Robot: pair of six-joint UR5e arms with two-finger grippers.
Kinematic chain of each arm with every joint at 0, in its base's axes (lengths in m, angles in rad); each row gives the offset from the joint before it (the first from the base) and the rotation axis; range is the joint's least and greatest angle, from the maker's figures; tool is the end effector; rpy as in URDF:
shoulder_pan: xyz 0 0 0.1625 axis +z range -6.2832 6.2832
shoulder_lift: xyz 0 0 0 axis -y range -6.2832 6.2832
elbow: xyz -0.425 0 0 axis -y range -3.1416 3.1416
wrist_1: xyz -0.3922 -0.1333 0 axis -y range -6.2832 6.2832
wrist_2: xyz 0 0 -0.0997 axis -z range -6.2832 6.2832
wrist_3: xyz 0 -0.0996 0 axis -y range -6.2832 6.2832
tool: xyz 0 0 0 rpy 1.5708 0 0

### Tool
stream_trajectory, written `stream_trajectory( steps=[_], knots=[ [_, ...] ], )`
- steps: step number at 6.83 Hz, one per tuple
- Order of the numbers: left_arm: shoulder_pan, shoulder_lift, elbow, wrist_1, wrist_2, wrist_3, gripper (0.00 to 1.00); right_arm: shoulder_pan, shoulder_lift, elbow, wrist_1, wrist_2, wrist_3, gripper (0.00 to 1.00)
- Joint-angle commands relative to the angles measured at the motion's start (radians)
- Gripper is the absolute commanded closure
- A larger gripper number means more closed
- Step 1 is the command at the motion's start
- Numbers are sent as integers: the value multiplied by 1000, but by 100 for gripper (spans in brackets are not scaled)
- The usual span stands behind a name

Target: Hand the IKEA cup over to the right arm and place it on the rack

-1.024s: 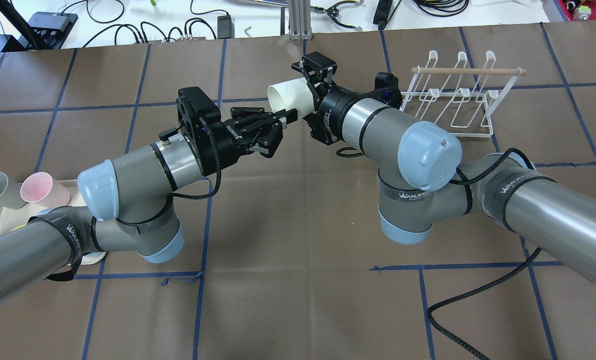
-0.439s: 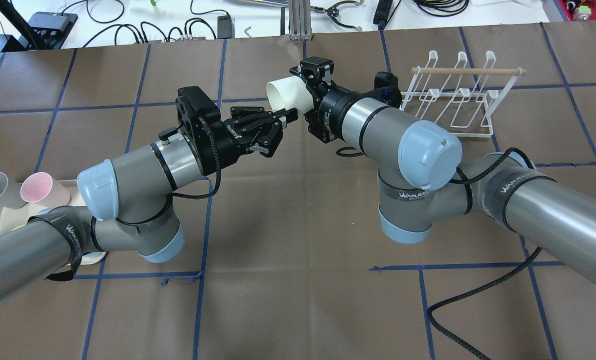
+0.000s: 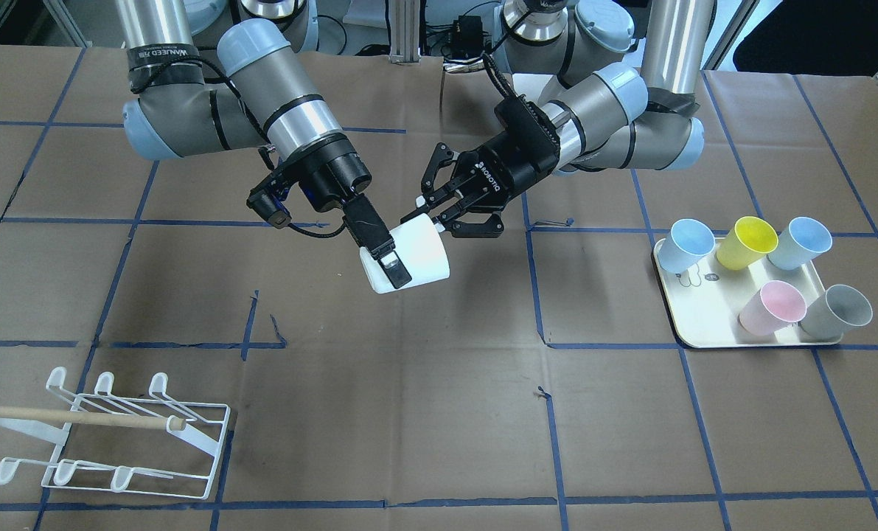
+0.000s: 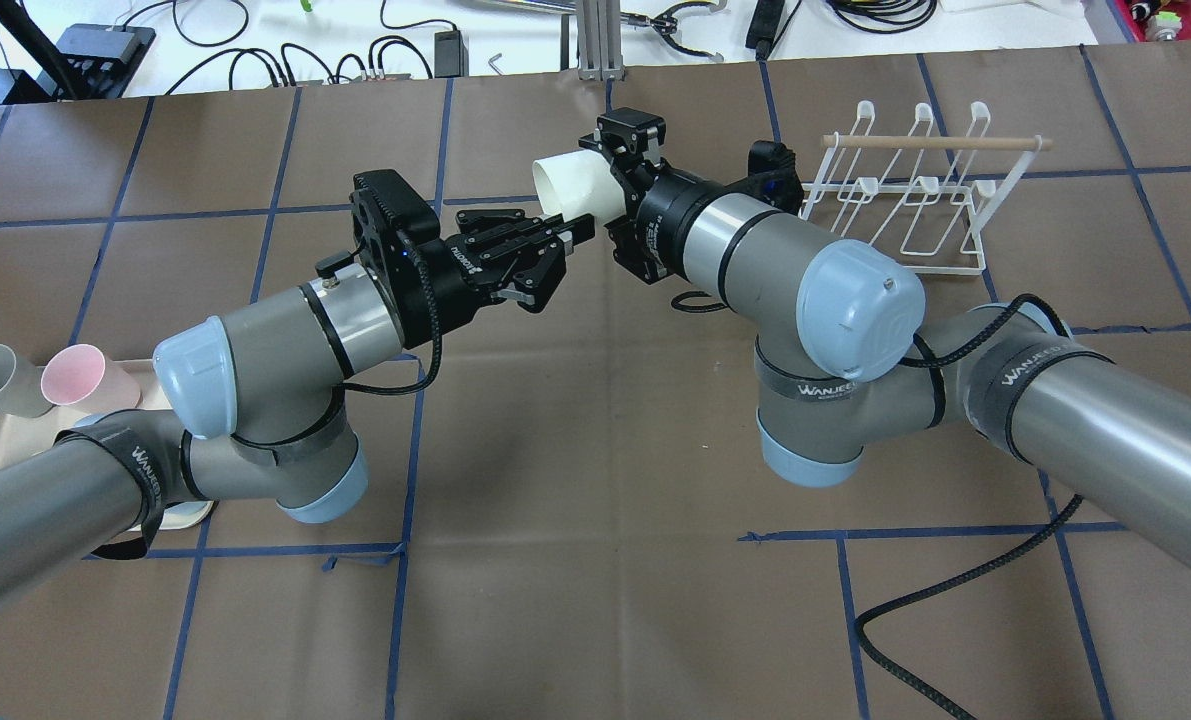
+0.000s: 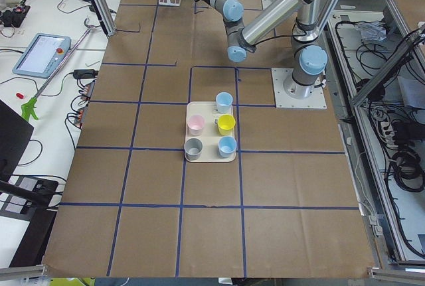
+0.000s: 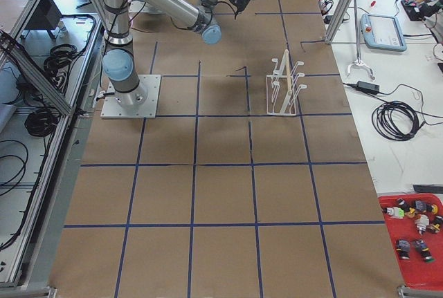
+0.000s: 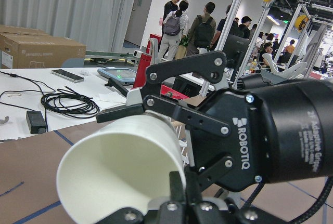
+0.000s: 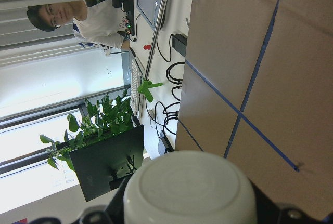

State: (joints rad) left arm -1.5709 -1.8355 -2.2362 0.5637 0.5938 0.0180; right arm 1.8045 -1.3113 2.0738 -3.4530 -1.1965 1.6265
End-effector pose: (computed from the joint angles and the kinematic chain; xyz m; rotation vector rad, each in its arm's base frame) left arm -0.2159 -0.4334 0.3314 -0.6949 -1.8500 1.2847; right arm 0.2854 -0.4661 0.3517 1.1022 1.6887 -0.4462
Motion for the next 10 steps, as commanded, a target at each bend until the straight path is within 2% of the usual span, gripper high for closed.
stream_trajectory(
  steps=[1, 3, 4, 5, 7, 8, 9, 10],
  knots=[
    [3, 1, 6, 1, 3, -12, 1, 0, 0, 0, 0, 0, 0, 61],
    [14, 2, 3, 1, 3, -13, 1, 0, 0, -1, 0, 0, -2, 61],
    [35, 4, 1, 1, 1, -12, 1, 0, 0, -3, 0, 0, -11, 65],
    [95, 5, -2, -1, -14, -12, 1, -7, 7, -12, -2, 0, -36, 73],
    [196, 6, 0, -33, -28, -13, 1, -72, 10, -44, -2, -12, -155, 76],
    [233, 9, 18, -113, -14, -13, 2, -139, 10, -57, -3, -12, -278, 84],
    [238, 45, 56, -263, 100, -13, 2, -195, 10, -72, -2, -12, -421, 89],
    [226, 105, 123, -485, 297, -13, 2, -255, 12, -73, -2, -14, -609, 90]
  ],
)
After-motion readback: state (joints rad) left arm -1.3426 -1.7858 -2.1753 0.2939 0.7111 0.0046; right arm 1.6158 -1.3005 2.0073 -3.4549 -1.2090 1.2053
